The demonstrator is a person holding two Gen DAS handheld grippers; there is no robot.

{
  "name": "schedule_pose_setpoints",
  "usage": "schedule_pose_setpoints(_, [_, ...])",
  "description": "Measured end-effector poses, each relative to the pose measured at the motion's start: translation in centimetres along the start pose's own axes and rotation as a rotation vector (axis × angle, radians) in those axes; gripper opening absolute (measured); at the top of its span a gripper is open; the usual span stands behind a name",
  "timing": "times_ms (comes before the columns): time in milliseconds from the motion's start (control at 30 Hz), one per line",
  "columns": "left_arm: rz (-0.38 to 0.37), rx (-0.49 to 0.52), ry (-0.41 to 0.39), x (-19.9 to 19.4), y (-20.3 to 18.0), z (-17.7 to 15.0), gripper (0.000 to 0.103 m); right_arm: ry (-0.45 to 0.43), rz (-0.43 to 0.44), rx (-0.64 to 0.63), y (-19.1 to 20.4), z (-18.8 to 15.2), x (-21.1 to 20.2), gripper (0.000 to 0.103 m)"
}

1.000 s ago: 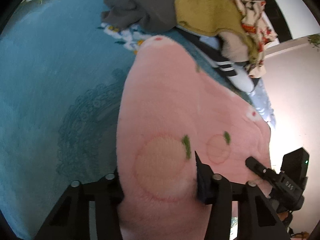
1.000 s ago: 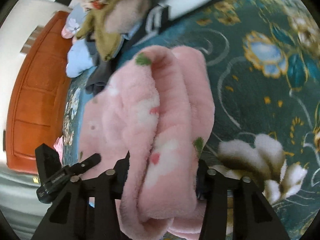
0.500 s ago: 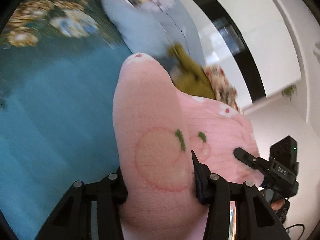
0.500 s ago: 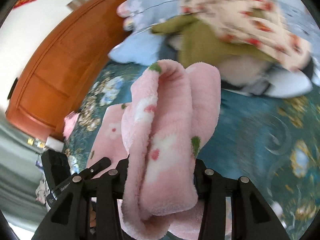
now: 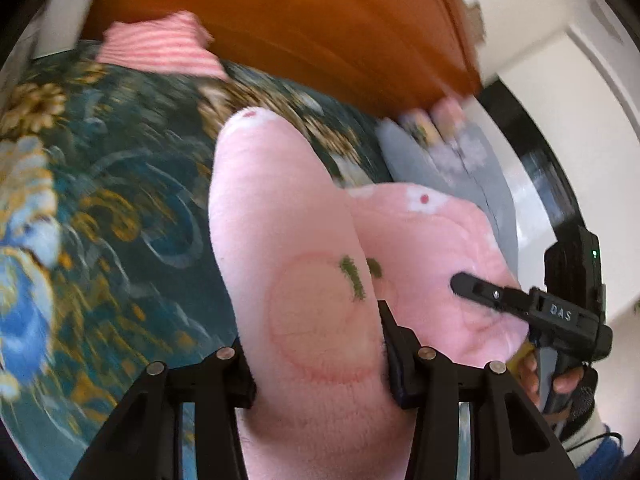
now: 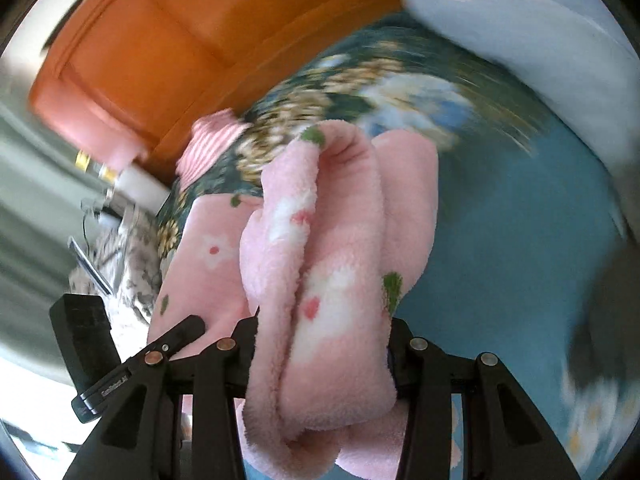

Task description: Fold clothes

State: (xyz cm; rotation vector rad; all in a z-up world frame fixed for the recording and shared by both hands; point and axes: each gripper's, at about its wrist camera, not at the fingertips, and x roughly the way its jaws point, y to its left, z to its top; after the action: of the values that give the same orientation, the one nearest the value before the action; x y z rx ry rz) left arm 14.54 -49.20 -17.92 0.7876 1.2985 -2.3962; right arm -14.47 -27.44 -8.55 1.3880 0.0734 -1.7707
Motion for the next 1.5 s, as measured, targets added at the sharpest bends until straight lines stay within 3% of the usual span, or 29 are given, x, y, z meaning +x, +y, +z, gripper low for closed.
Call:
schedule_pose_setpoints(200, [0.003, -0.054, -0.138, 0.6, 3.1, 3.6, 0.049, 0.021, 0.029, -0.291, 4.7, 9.8, 5.4, 0.045])
schedule_pose_setpoints(333, [0.019, -0.114, -0.107, 3.2, 5.6, 4.9, 0.049, 0.037, 0.013, -0.363, 5.4, 14.3, 8.9, 0.045])
schedule_pose_setpoints(467, [0.076, -0.17, -0.041, 4.8, 7.8, 4.2, 0.05, 0.115, -0.016, -0.321, 3.5, 15.5, 13.2, 0.045])
schedule_pose_setpoints(667, [0.044, -0.192, -0.033, 2.6, 9.5, 3.9, 0.057, 0.165, 0.058, -0.188, -0.4, 14.8, 14.0, 0.059])
schedule_pose_setpoints(867, [0.199, -0.077, -0.117, -1.7, 6.5, 3.3, 0.058, -0.001, -0.08, -0.164, -1.3, 15.8, 8.6, 0.06])
schedule_pose_setpoints(967, [0.19, 0.049, -0.126, -1.9, 3.2, 3.4, 0.058, -0.068, -0.13, -0.242, 0.9, 14.8, 6.4, 0.06])
schedule_pose_setpoints(1033, [0.169, 0.126, -0.127, -1.4, 2.0, 2.9, 0.058, -0.033, -0.099, -0.333, 2.9, 12.7, 7.0, 0.06])
schedule_pose_setpoints(1100, [0.21, 0.184, -0.098, 0.1, 0.9, 2.2, 0.058, 0.013, -0.09, -0.435, 4.5, 10.0, 8.4, 0.06])
schedule_pose_setpoints(1200, [0.257, 0.166, -0.056, 2.5, 1.8, 1.5, 0.058, 0.054, -0.11, -0.489, 4.7, 7.7, 10.8, 0.06])
schedule_pose_setpoints(1300, [0.242, 0.098, -0.035, 3.4, 3.1, 1.8, 0.058, 0.05, -0.158, -0.416, 2.1, 7.6, 13.1, 0.059])
schedule_pose_setpoints(1400, [0.246, 0.095, -0.044, 2.2, 2.8, 1.8, 0.058, 0.047, -0.155, -0.319, 0.6, 7.9, 14.3, 0.059])
schedule_pose_setpoints(1500, [0.27, 0.106, -0.08, -0.1, 2.4, 0.5, 0.058, -0.004, -0.125, -0.32, 1.5, 7.0, 12.3, 0.06])
